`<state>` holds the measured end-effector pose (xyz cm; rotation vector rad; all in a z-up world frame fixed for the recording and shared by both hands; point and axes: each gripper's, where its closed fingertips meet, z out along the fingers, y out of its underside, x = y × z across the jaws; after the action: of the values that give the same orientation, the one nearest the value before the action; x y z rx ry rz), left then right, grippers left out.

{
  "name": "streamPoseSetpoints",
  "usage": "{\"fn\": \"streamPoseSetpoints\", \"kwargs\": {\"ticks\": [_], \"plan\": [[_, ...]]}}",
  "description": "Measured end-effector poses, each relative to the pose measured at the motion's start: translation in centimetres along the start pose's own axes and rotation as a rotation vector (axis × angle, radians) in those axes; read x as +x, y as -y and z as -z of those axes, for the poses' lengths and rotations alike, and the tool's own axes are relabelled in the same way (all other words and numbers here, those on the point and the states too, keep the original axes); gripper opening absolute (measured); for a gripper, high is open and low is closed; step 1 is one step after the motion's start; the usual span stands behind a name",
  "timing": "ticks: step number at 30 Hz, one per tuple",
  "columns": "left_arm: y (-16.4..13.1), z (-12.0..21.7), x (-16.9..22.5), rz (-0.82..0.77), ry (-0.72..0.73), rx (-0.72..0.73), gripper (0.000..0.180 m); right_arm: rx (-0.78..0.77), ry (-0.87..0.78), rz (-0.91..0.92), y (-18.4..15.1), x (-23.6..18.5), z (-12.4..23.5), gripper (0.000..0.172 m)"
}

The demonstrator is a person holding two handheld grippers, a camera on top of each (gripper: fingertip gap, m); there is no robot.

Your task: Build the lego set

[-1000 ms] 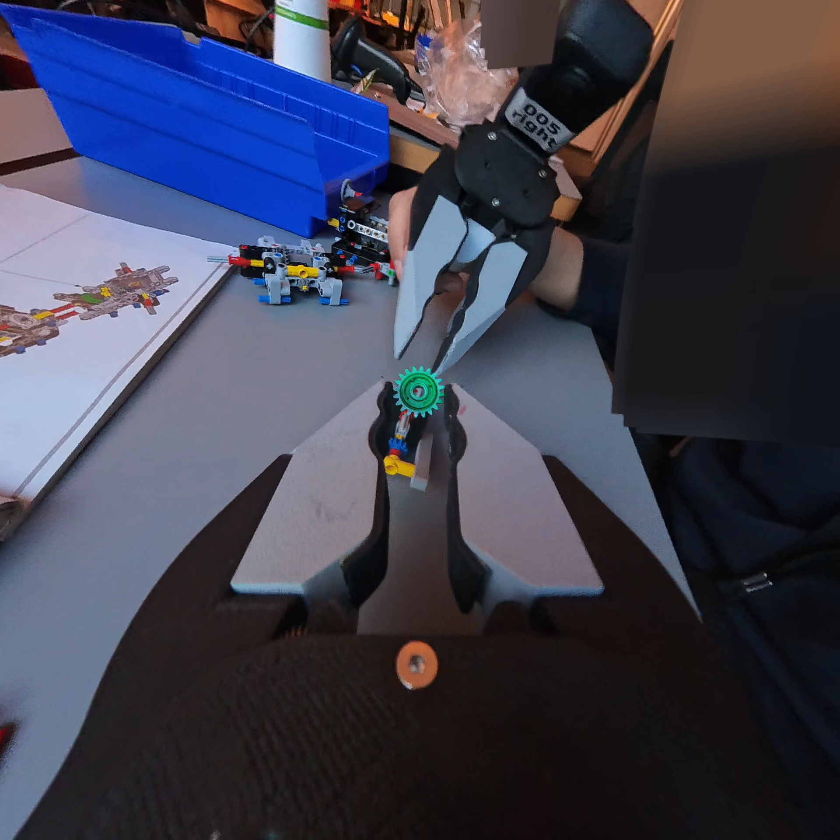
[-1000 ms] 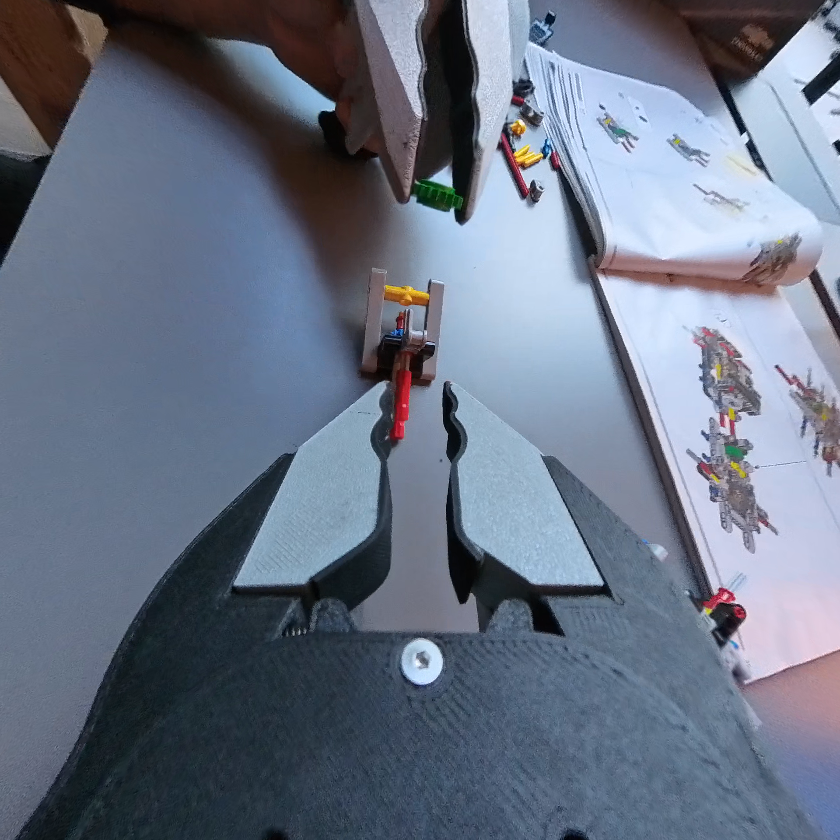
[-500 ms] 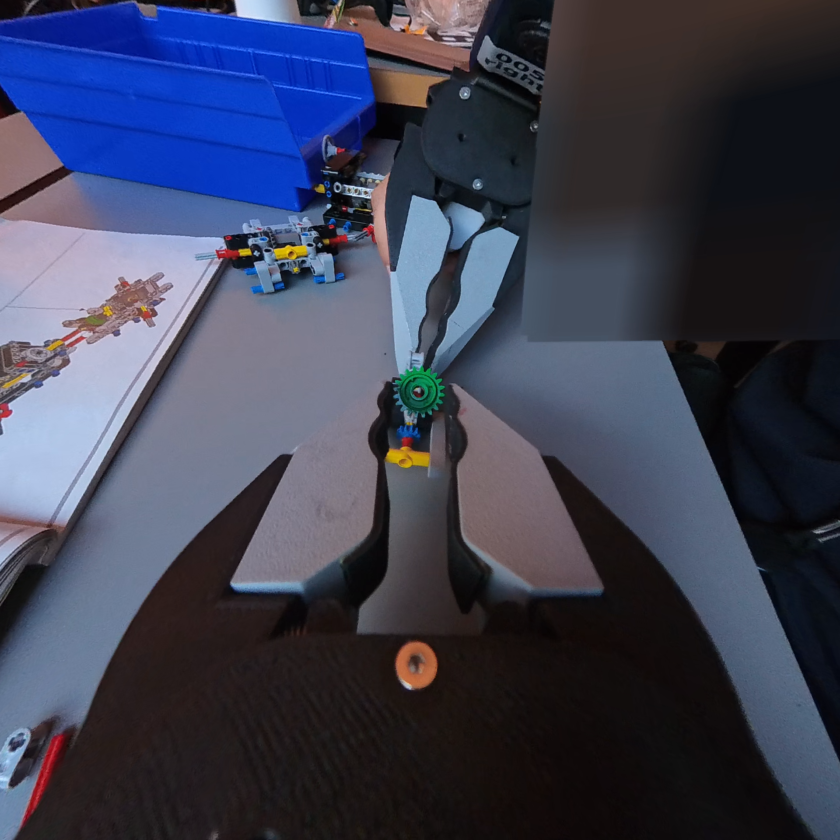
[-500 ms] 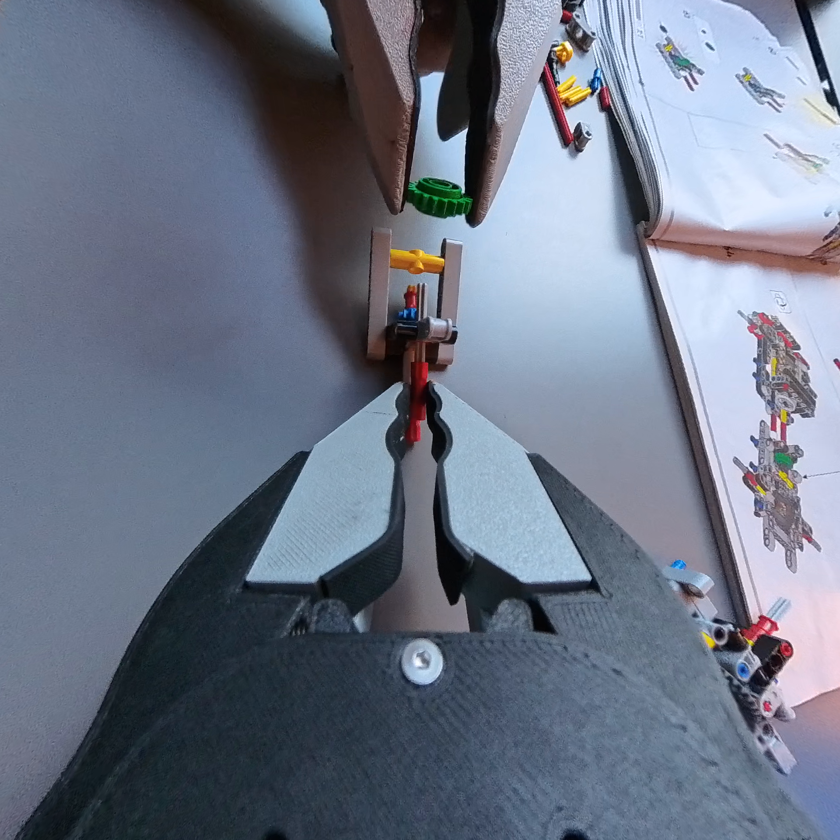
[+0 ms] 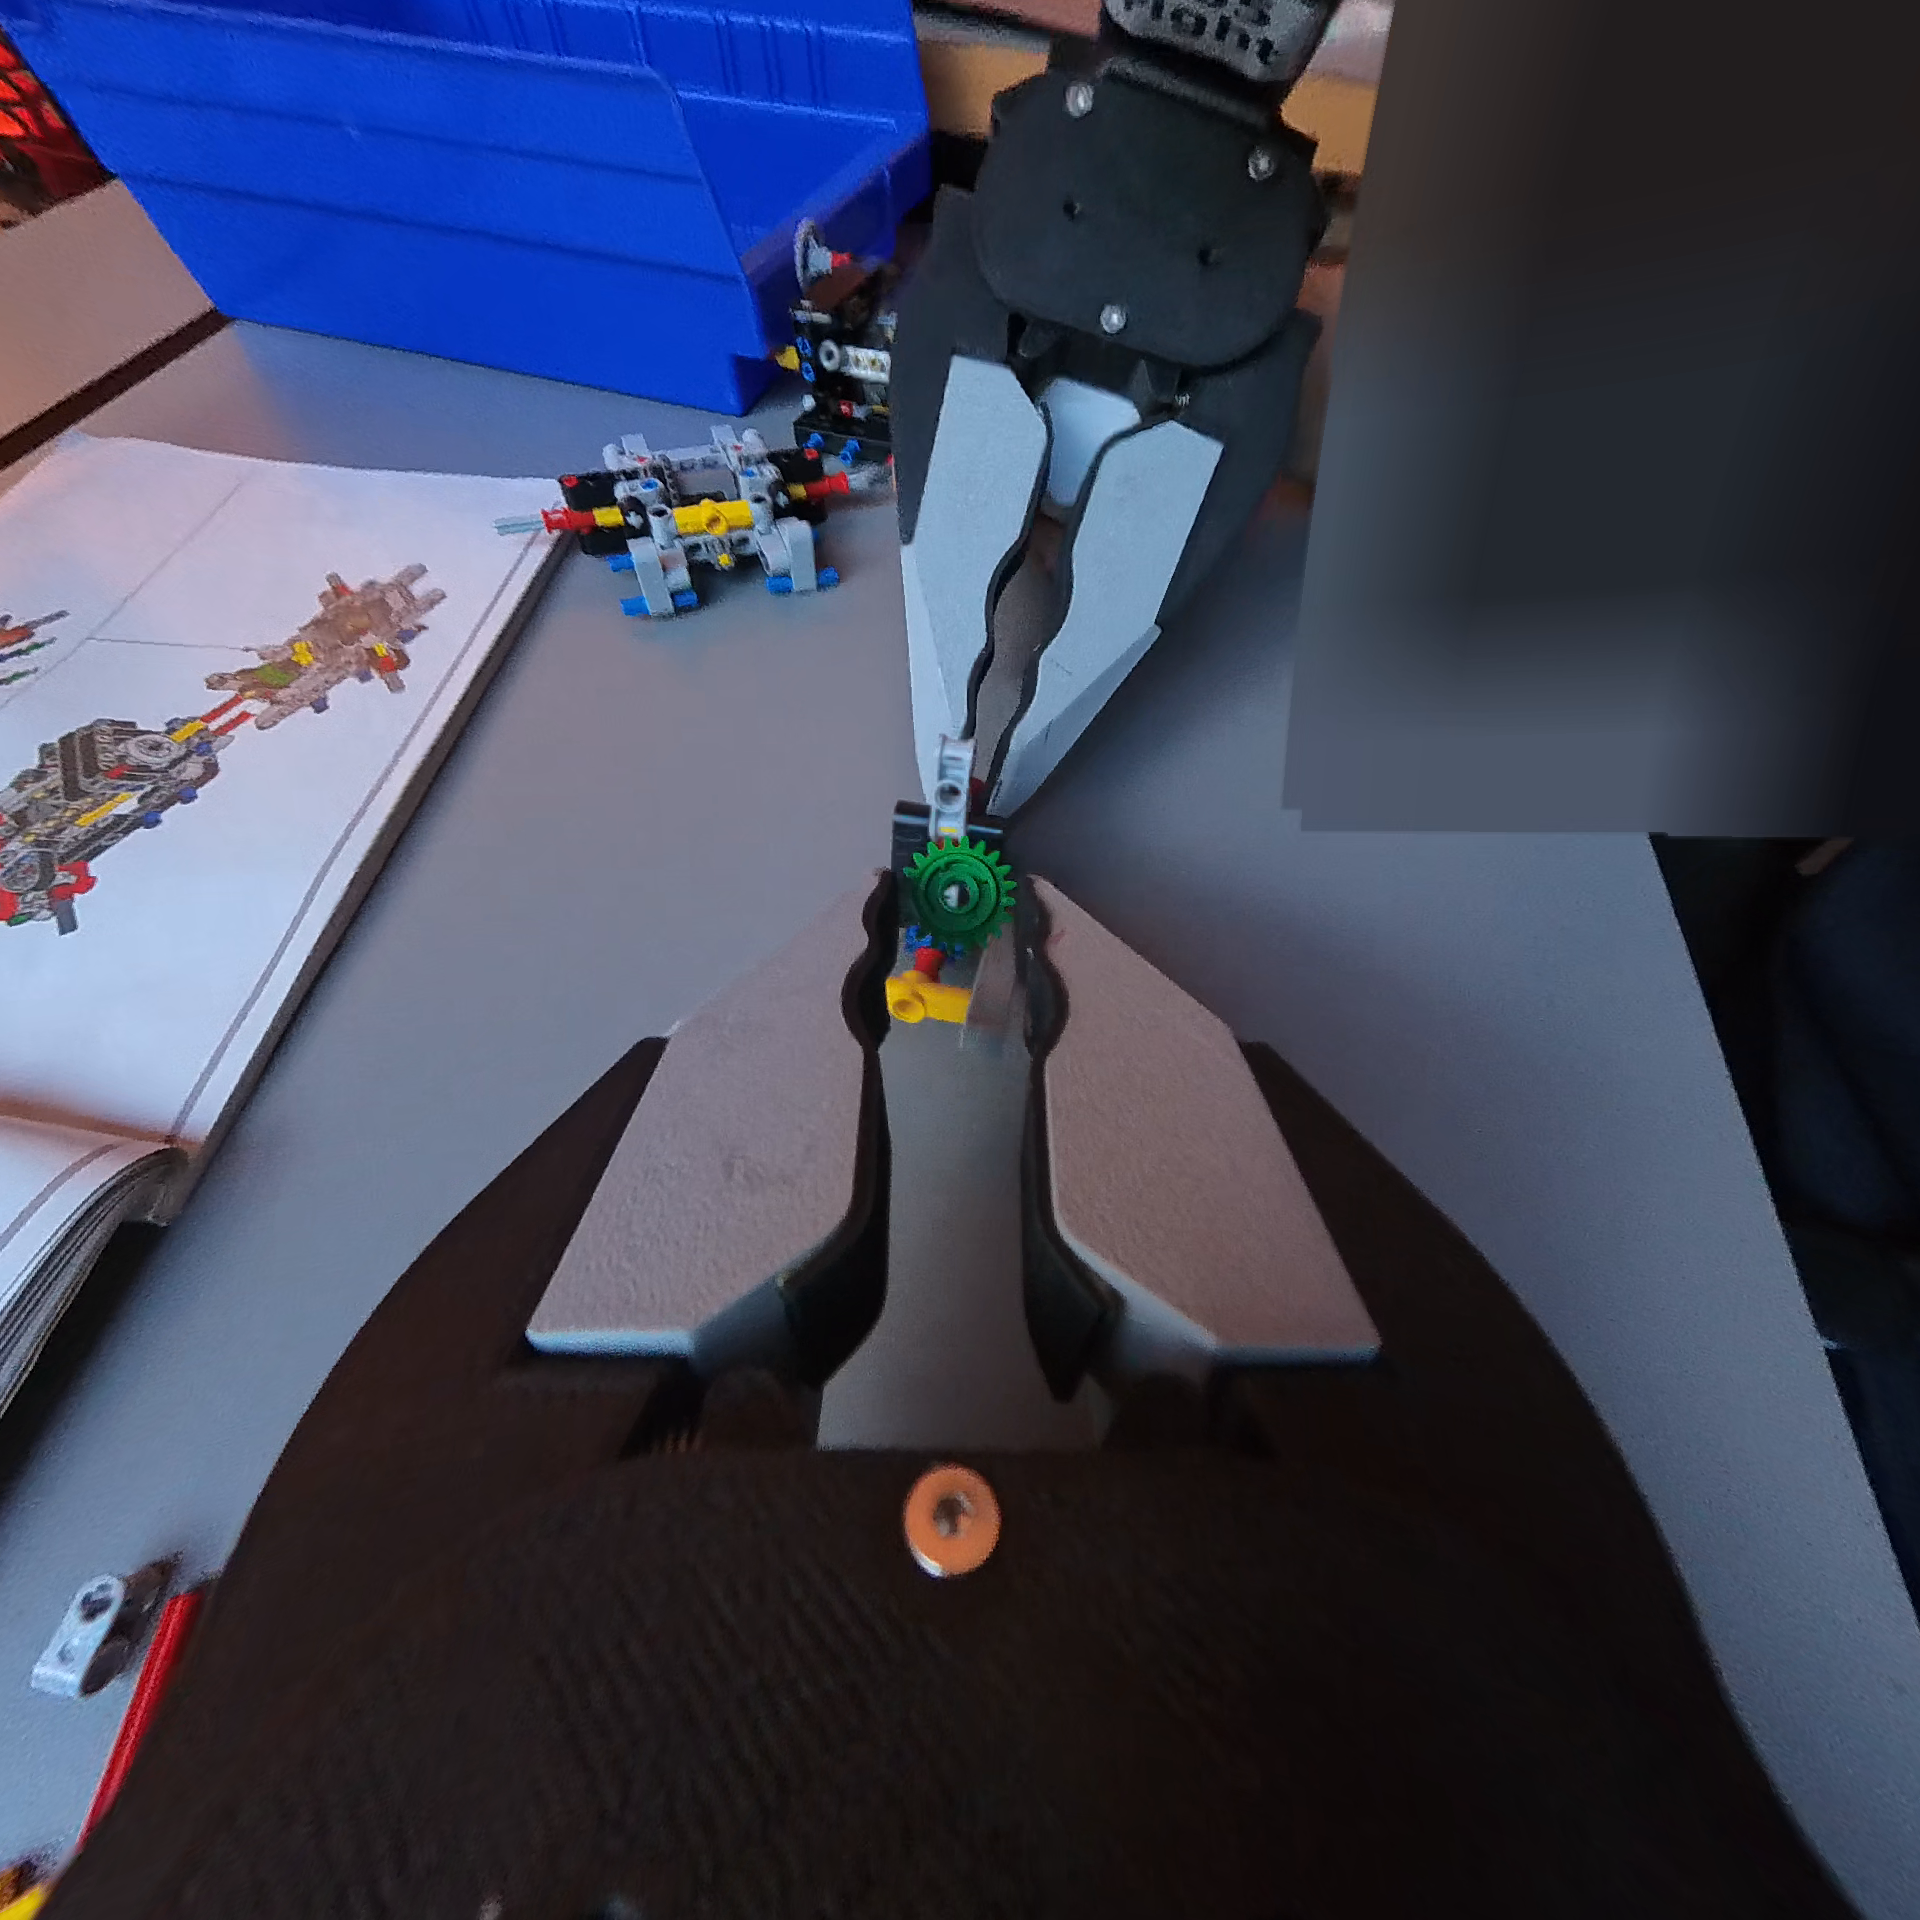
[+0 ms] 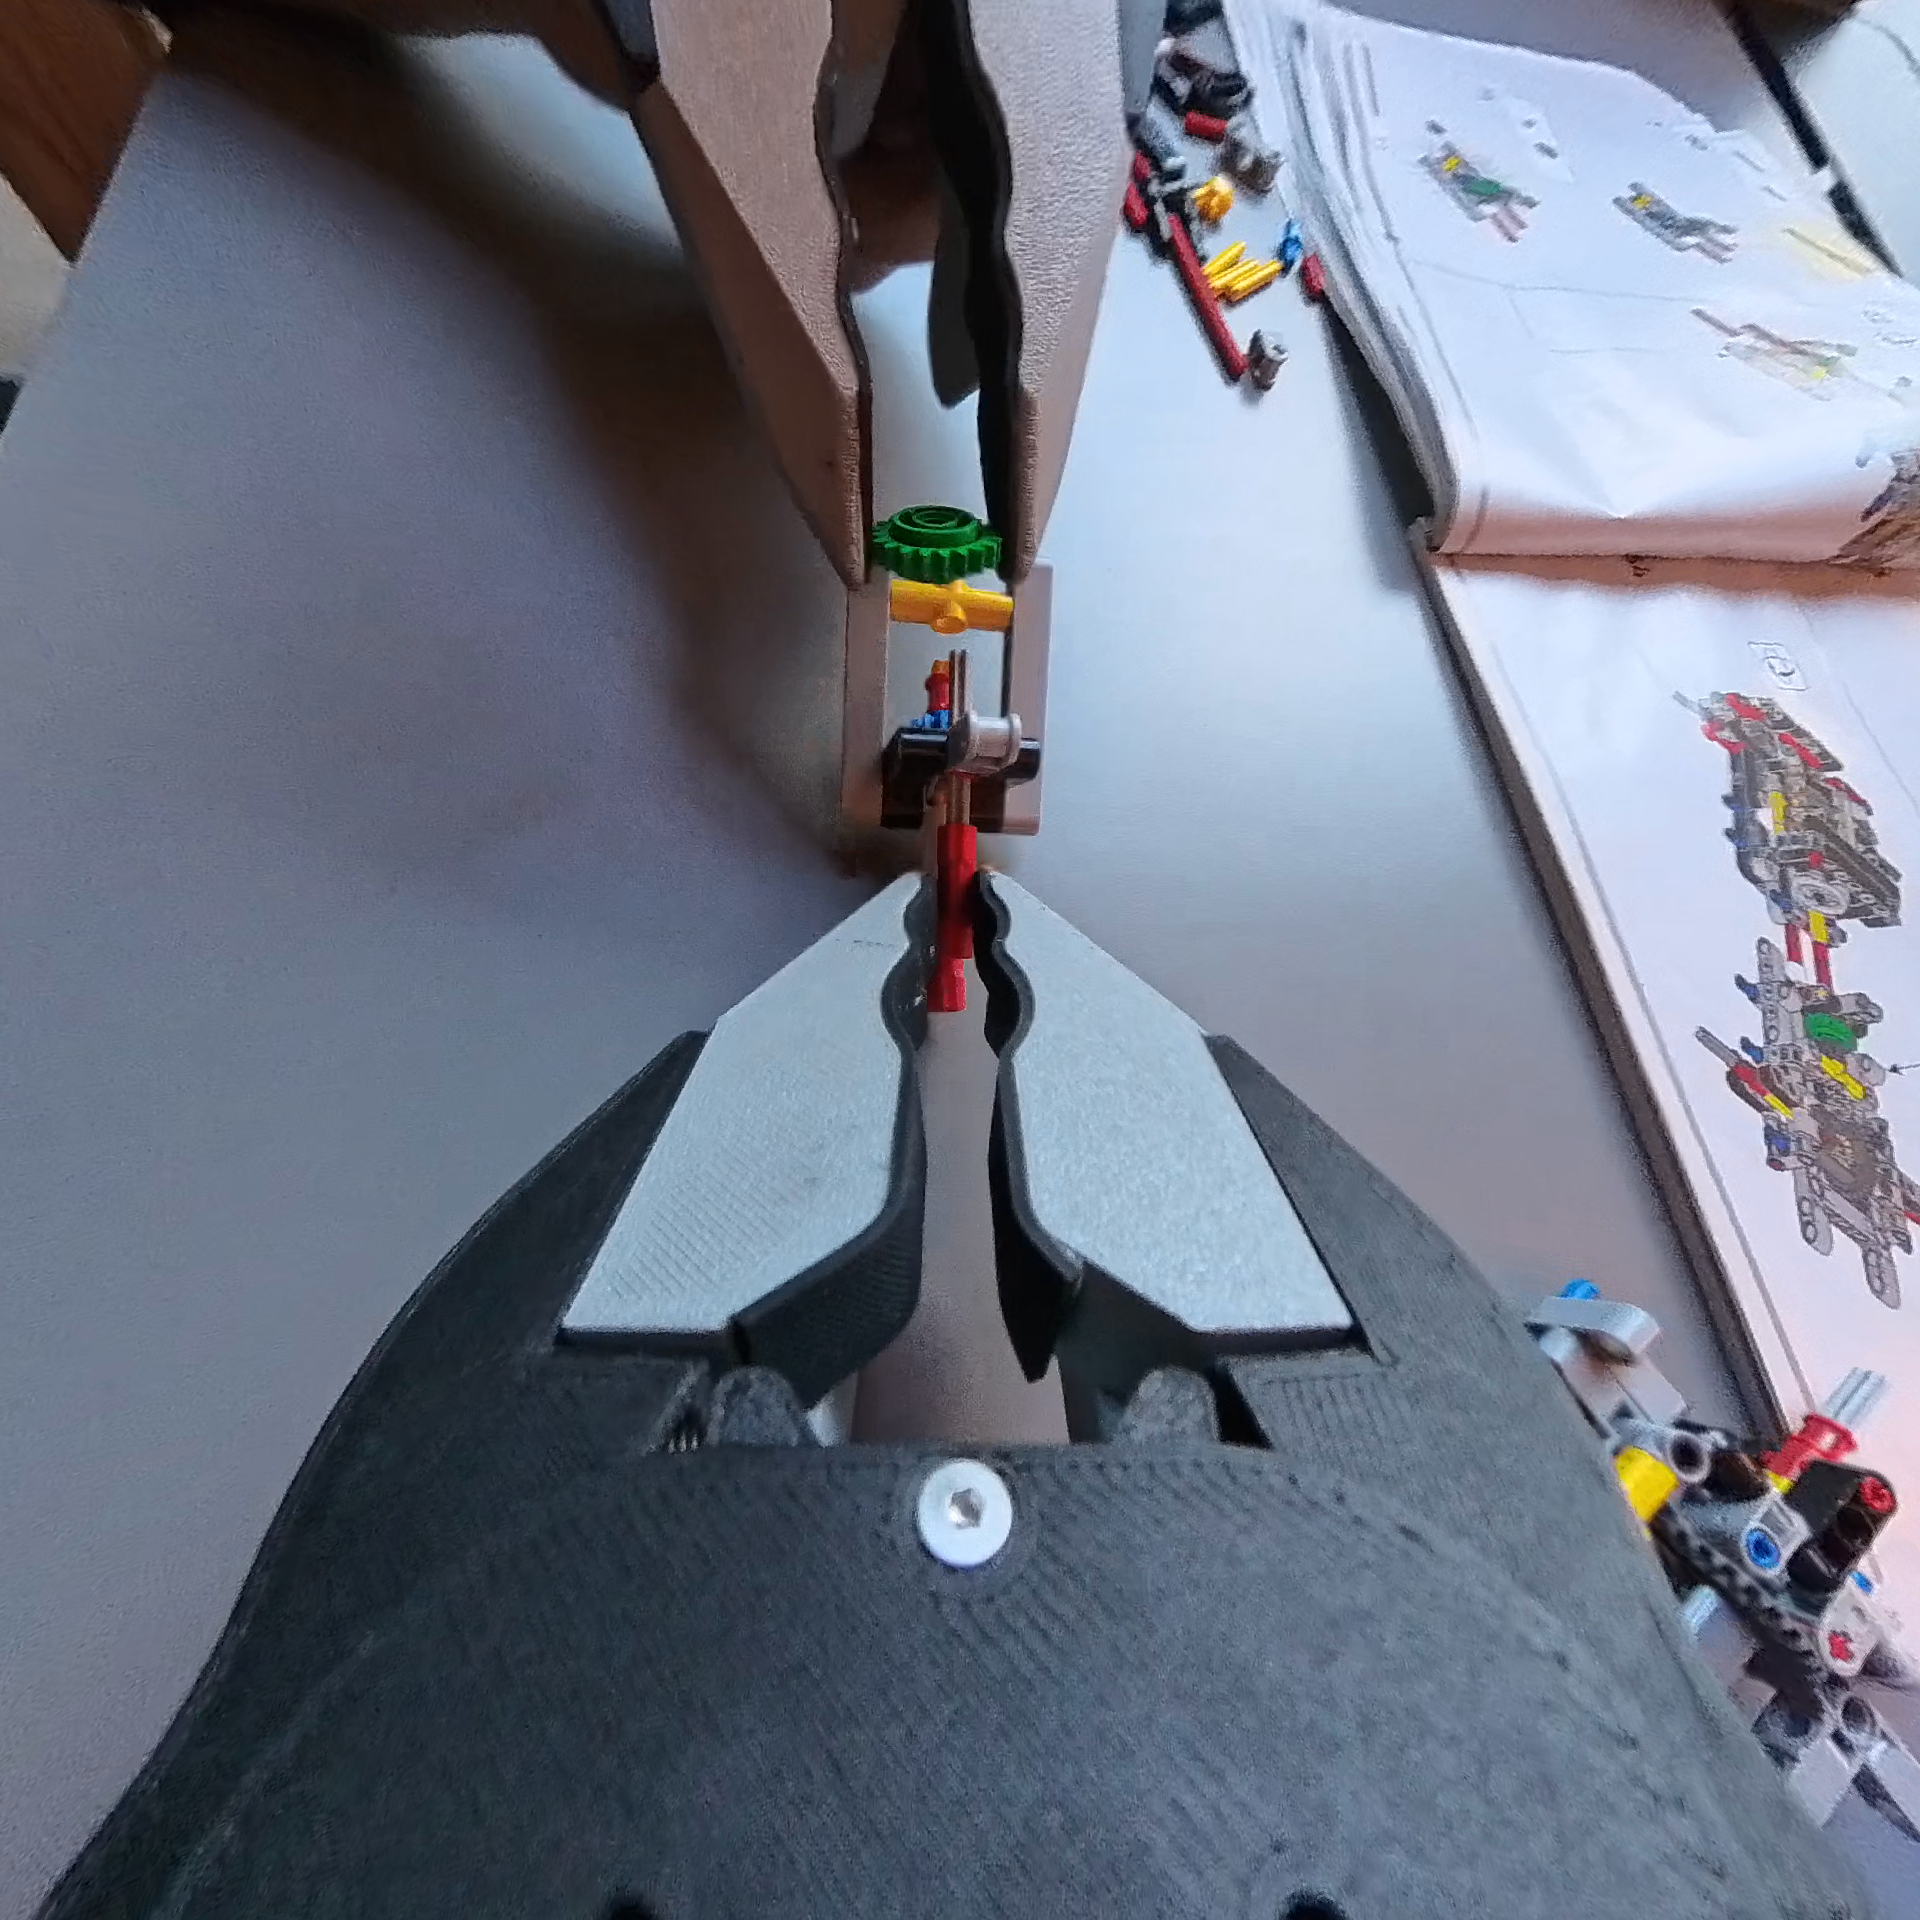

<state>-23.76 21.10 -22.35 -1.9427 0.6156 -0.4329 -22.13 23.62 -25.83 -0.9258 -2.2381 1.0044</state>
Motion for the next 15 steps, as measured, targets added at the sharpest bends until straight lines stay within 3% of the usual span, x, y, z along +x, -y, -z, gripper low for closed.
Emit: {"fn": "streamPoseSetpoints", "kwargs": {"ticks": [8,15], "plan": [[5.0,3.5,-1.3,0.241,-0.100,0.410,0.018,0.276,-0.031,-0.044,4.2,0.8,2.0,0.003],[5.7,3.7,-0.4,0.274,-0.219,0.501,0.018,0.318,-0.089,-0.074,5.9,1.0,2.3,0.003]]}}
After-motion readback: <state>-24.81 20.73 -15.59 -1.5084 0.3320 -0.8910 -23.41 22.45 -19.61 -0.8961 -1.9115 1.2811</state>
